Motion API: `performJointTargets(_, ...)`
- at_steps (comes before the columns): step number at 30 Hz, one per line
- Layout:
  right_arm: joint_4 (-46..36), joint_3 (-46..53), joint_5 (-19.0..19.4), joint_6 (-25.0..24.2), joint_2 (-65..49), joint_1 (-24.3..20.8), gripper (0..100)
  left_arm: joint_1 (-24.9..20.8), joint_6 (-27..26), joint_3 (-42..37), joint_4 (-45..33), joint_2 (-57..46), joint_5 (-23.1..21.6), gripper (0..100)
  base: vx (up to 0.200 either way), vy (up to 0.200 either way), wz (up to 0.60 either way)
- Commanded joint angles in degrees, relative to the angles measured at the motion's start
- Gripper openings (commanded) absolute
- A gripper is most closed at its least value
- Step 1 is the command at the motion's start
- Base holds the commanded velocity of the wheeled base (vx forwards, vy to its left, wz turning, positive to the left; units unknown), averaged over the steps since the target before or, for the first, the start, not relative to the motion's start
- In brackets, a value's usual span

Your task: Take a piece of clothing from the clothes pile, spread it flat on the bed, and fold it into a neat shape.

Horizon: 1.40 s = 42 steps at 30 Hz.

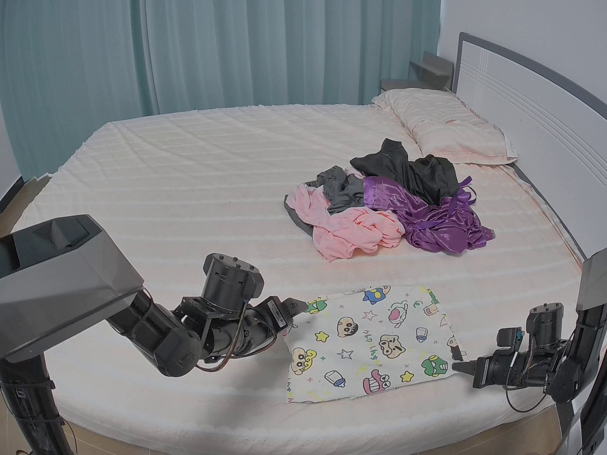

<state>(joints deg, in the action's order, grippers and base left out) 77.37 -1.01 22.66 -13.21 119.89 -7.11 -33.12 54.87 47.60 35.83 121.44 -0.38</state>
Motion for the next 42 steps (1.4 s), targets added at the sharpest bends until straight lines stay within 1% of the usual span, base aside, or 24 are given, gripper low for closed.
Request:
performJointTargets(1,0.06,0.66,-0.07,0.21,1.31,0.25,0,-0.01,0.06,0.03,1.44,-0.77,0.99,100,0.000,0.000,0.00)
performJointTargets(2,0.15,0.66,-0.07,0.29,1.22,0.25,100,-0.19,0.06,0.03,1.53,-1.47,1.17,100,0.000,0.000,0.00)
performJointTargets(4,0.15,0.75,-0.07,0.29,1.04,0.25,100,-0.19,0.06,0.03,1.53,-1.65,1.26,100,0.000,0.000,0.00)
performJointTargets(7,0.85,0.75,-0.34,0.47,0.78,0.34,100,-1.59,1.03,0.56,1.79,-3.76,1.26,100,0.000,0.000,0.00)
performJointTargets(10,1.46,0.40,-0.51,0.38,0.96,0.69,100,-3.79,5.34,1.44,2.14,-4.28,1.34,100,0.000,0.000,0.00)
performJointTargets(13,3.57,0.22,-0.51,0.12,1.22,1.22,100,-5.20,7.44,1.79,3.20,-4.28,1.26,100,0.000,0.000,0.00)
performJointTargets(21,3.84,0.13,-0.69,-0.06,1.57,1.22,100,-7.48,7.53,1.00,5.04,-3.23,1.26,100,0.000,0.000,0.00)
performJointTargets(26,4.10,0.13,-0.87,0.03,2.19,1.13,100,-8.19,7.09,0.56,4.95,0.99,1.78,100,0.000,0.000,0.00)
performJointTargets(31,4.28,0.05,-1.92,0.03,2.71,1.04,100,-8.27,6.74,0.47,4.69,3.01,1.96,100,0.000,0.000,0.00)
performJointTargets(42,4.45,-0.57,-2.01,-0.06,1.92,1.13,100,-8.45,6.74,0.47,4.69,3.89,1.87,100,0.000,0.000,0.00)
